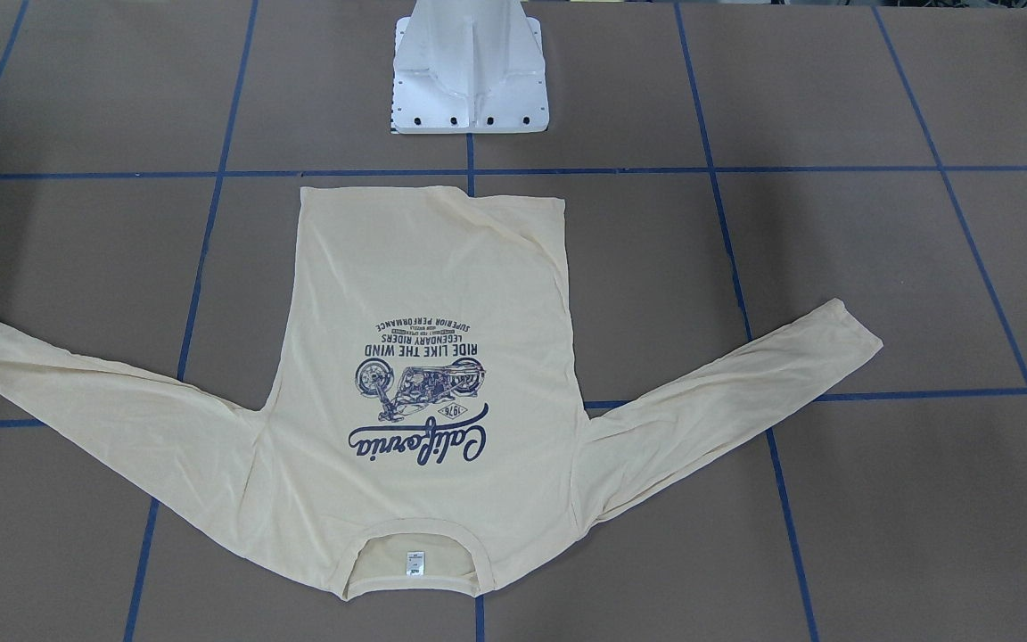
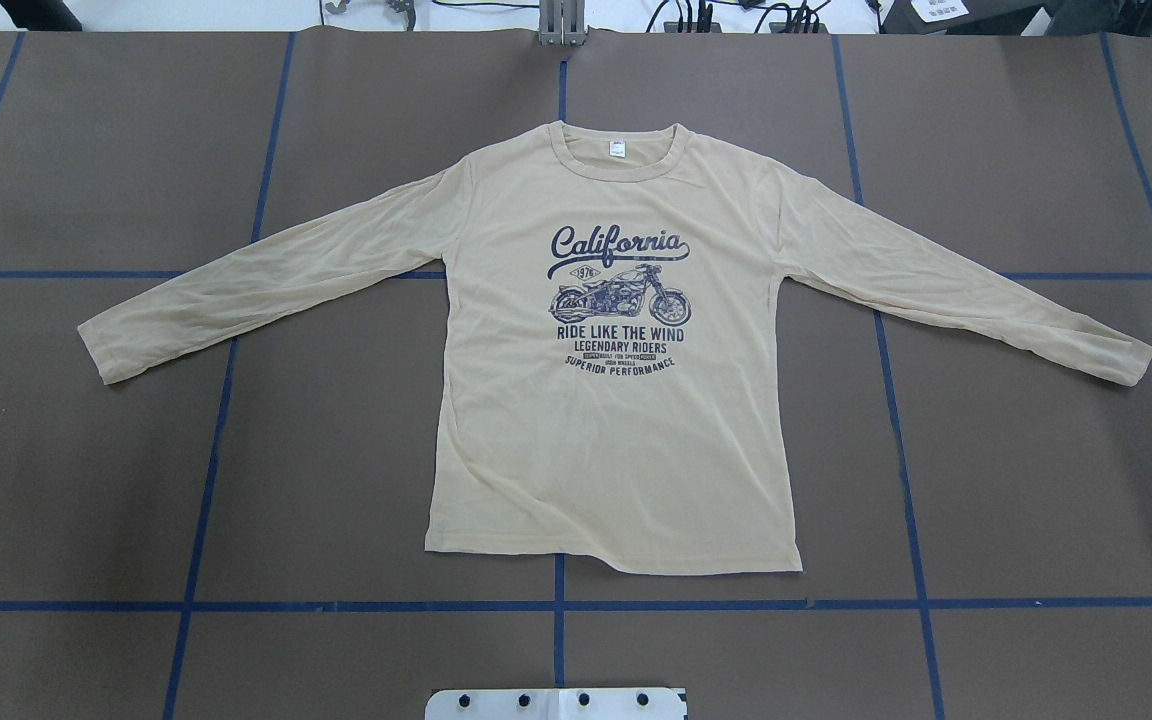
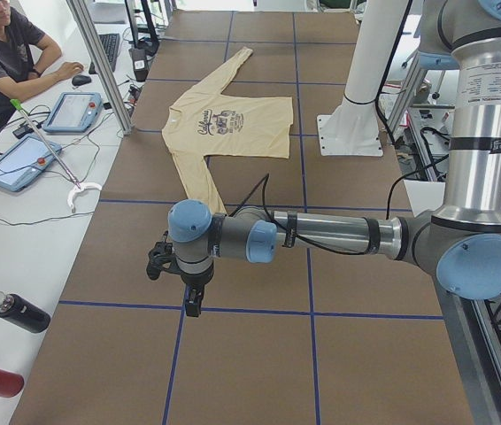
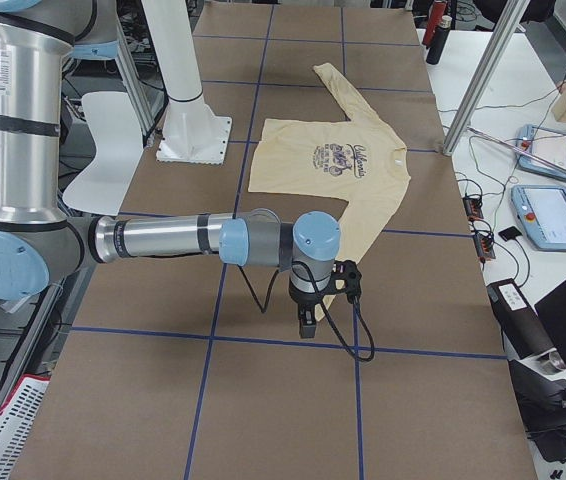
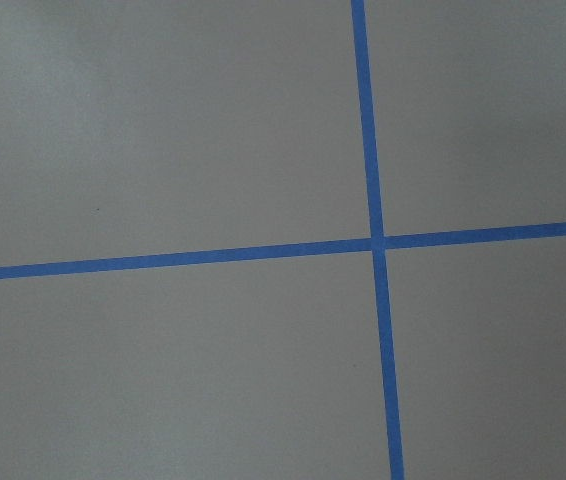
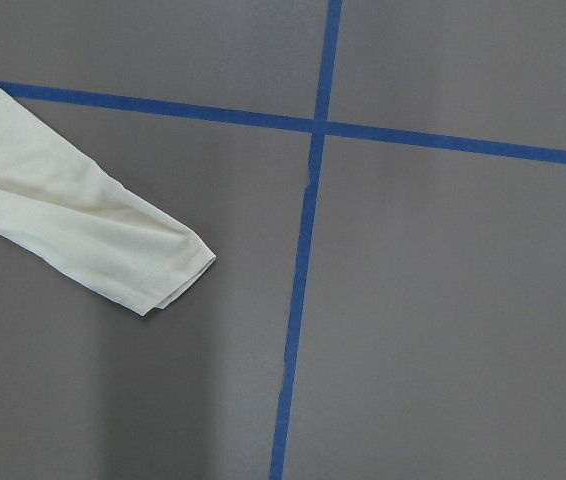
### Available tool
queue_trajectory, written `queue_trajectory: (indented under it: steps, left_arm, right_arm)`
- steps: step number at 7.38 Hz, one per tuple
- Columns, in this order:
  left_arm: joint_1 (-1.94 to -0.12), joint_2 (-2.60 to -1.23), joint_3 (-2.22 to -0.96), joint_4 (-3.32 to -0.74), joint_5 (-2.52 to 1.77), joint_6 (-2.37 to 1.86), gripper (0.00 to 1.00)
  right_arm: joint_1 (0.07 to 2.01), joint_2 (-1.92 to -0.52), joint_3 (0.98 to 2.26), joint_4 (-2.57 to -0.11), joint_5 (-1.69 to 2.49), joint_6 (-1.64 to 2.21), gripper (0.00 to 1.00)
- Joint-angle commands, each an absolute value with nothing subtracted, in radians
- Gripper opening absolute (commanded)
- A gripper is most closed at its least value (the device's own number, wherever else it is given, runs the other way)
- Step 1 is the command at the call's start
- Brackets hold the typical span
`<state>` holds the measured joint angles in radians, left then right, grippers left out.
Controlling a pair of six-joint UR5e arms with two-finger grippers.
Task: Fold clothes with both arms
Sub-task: 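Move the right gripper down to the cuff of the sleeve nearest it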
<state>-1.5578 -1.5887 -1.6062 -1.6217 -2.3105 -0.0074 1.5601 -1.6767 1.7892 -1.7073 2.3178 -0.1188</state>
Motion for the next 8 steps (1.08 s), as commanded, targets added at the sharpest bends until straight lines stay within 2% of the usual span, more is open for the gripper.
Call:
queue_trajectory:
  steps: [1, 5, 8]
  left_arm:
    - [-1.559, -1.579, -1.598, -1.629, -2.364, -0.009, 0.99]
    - [-1.56, -1.608, -1.611, -1.634, -2.359, -0.012, 0.99]
    - [-1.56, -1.612, -1.608, -1.758, -2.364, -0.015, 0.99]
  right_arm:
    - [1.56, -1.677, 1.79, -1.706, 2.316, -0.117, 1.0]
    - [1.555, -1.638, 1.77, -1.694, 2.341, -0.094, 1.0]
    - [1.349, -1.557, 1.7, -1.512, 2.335, 0.062, 1.0]
